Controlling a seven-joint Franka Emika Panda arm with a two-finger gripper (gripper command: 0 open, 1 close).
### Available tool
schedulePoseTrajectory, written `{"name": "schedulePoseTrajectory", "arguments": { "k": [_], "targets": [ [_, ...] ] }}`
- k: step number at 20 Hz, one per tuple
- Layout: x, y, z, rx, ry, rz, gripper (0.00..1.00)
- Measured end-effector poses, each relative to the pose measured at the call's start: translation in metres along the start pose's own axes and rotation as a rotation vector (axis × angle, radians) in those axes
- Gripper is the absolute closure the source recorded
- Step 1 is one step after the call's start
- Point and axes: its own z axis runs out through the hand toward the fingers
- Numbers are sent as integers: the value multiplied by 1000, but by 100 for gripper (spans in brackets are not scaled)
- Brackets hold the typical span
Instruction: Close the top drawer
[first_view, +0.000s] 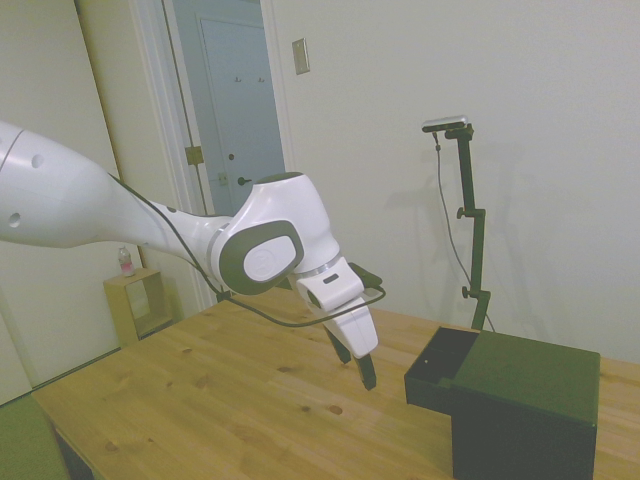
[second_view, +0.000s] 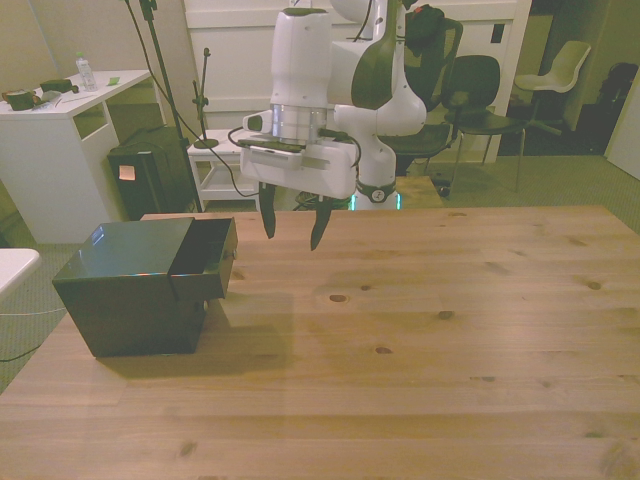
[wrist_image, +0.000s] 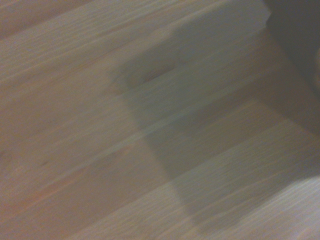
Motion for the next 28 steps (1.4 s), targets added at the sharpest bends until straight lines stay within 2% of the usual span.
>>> {"name": "schedulePoseTrajectory", "arguments": {
  "k": [3,7,12,19,28],
  "targets": [
    [7,-5,1,-21,57,101,100],
    [11,-14,4,-24,107,185,100],
    [23,-23,11,-17,122,238,100],
    [15,-33,13,-6,152,298,100],
    [29,-22,15,-17,204,417,100]
  ]
}}
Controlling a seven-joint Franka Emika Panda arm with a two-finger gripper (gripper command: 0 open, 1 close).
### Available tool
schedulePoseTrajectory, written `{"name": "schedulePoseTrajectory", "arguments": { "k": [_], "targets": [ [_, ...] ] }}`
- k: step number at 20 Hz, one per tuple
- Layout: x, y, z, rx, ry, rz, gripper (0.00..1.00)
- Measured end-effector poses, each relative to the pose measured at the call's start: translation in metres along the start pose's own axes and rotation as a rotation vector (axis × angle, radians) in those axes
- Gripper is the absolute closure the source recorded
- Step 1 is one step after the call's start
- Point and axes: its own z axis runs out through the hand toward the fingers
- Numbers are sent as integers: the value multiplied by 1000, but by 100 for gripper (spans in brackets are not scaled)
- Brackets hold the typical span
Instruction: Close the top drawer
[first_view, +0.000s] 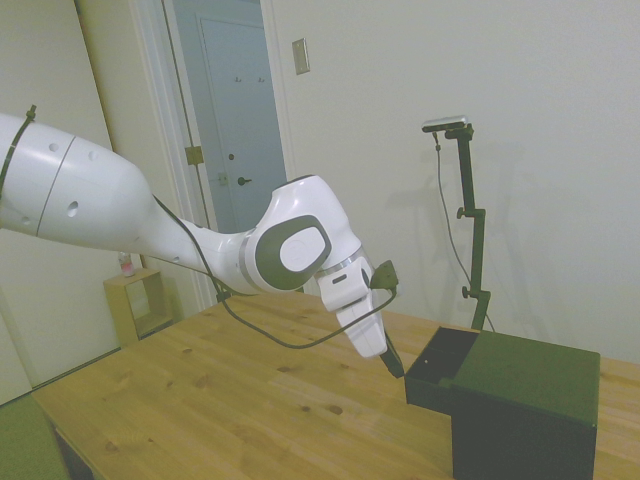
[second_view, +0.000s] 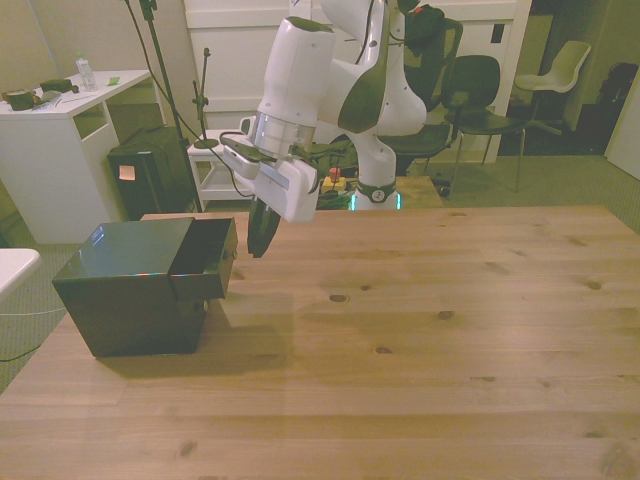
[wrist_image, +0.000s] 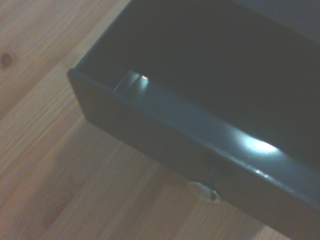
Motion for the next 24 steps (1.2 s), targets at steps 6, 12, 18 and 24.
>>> {"name": "schedulePoseTrajectory", "arguments": {
  "k": [6,12,18,24],
  "targets": [
    [26,3,2,-4,18,52,100],
    [46,5,2,-3,31,84,100],
    [74,9,2,-4,48,111,100],
    [90,12,7,-14,57,118,100]
  ]
}}
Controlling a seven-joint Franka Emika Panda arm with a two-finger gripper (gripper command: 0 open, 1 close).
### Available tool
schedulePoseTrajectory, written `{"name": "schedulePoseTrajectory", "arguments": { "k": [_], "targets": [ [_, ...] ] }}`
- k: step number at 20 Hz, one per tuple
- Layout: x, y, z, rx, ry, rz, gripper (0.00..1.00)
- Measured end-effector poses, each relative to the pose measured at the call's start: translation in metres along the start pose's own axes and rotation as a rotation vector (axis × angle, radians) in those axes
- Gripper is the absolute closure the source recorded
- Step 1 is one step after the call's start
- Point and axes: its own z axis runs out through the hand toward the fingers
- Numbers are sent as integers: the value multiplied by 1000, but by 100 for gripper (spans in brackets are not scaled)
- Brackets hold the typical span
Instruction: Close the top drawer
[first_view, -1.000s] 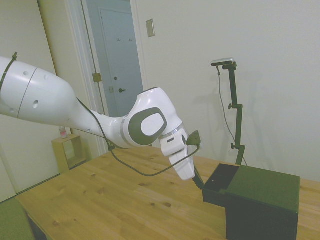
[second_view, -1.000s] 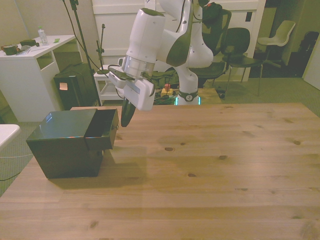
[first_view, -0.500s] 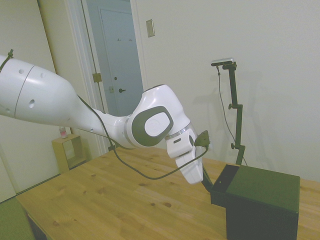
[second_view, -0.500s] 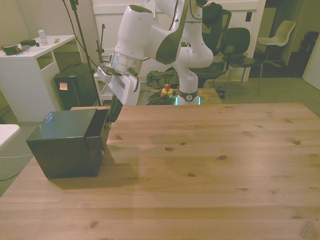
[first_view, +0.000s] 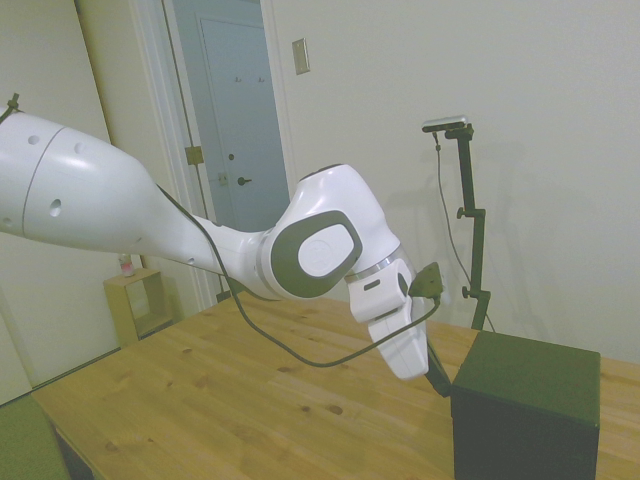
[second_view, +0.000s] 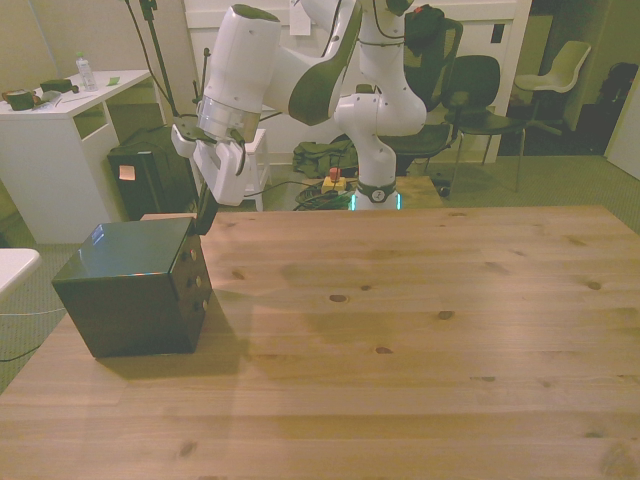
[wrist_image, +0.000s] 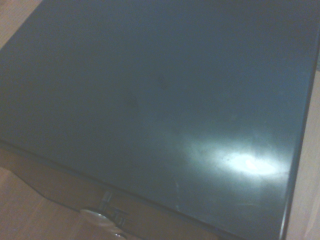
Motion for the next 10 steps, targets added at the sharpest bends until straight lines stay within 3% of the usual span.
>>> {"name": "schedulePoseTrajectory", "arguments": {
  "k": [5,10],
  "targets": [
    [-9,-2,1,-1,-4,-21,100],
    [-58,-5,-8,14,-34,-98,100]
  ]
}}
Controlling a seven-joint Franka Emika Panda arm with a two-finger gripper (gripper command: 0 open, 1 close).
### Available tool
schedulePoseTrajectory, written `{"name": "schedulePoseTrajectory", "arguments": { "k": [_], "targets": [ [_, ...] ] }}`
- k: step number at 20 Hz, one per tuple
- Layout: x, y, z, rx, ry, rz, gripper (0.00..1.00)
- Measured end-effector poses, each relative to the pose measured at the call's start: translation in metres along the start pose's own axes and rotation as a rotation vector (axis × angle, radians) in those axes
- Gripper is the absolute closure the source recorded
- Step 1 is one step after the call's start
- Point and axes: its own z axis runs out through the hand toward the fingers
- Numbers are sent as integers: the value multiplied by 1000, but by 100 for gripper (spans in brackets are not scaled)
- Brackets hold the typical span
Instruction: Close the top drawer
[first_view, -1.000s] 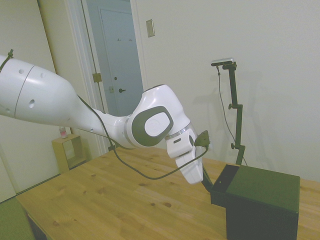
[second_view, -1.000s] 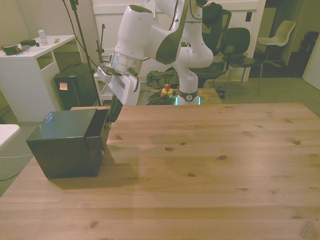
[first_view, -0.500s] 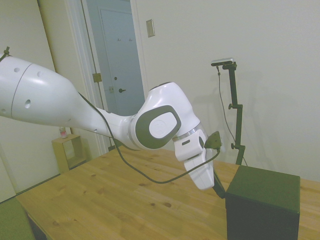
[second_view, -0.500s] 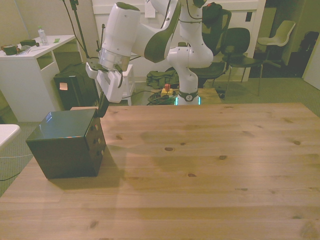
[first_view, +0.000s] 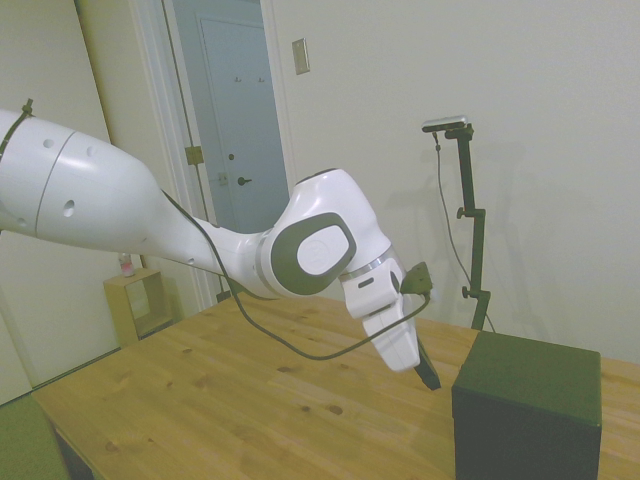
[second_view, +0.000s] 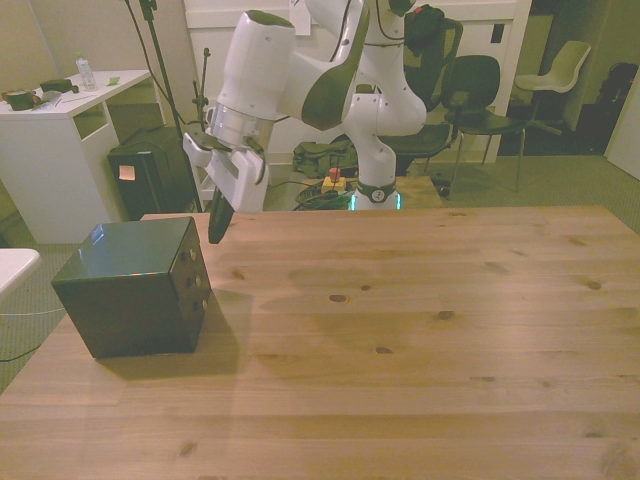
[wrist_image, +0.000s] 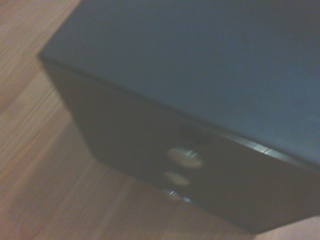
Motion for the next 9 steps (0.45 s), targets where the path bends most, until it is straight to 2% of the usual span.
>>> {"name": "schedulePoseTrajectory", "arguments": {
  "k": [4,9],
  "targets": [
    [-43,10,-18,14,-35,-44,100],
    [-84,35,-63,36,-67,-81,100]
  ]
}}
